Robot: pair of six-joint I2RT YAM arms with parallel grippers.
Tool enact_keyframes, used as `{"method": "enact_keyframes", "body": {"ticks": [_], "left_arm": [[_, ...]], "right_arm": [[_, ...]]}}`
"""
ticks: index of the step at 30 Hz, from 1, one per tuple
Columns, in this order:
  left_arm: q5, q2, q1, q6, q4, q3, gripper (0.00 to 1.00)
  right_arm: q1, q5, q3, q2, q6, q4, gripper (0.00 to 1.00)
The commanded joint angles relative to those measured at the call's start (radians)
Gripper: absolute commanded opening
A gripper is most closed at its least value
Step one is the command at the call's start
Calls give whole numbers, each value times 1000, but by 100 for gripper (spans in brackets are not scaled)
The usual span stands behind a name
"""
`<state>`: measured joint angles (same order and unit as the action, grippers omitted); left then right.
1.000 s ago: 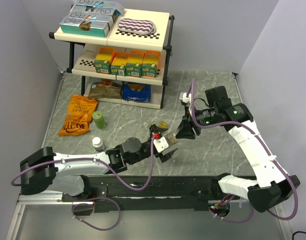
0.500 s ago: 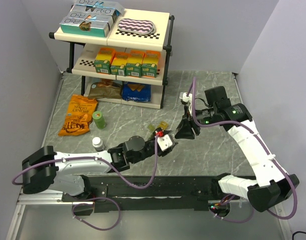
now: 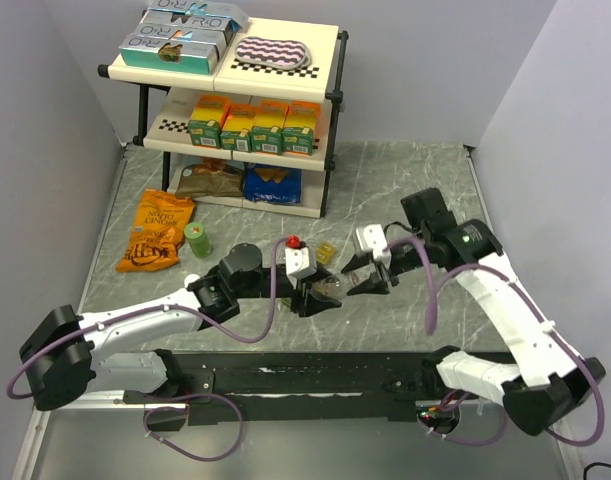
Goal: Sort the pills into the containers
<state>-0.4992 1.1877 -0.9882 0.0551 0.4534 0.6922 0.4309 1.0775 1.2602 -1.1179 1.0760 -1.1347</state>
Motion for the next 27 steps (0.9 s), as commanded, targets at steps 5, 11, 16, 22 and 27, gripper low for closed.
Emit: {"method": "enact_keyframes", "body": {"ticks": [5,11,16,22,27], "left_arm": [[-64,-95,34,51,-52,-11,1],[148,-163,20,32,-15,-75,1],[358,-177,-64,-44,24,-106,1],[614,-129,-196,-162,76,-99,1],[663,-112,-208,-161,108,-102,1]], "right_arm": [[45,-12,-5,27,-69,157,46],[34,-91,28,61,-498,283,91],[12,-148,-7,30,-918,375,93],[11,-30,-107,0,-1148,478,93],[11,-44,-125,-25,-1162,472,86]]}}
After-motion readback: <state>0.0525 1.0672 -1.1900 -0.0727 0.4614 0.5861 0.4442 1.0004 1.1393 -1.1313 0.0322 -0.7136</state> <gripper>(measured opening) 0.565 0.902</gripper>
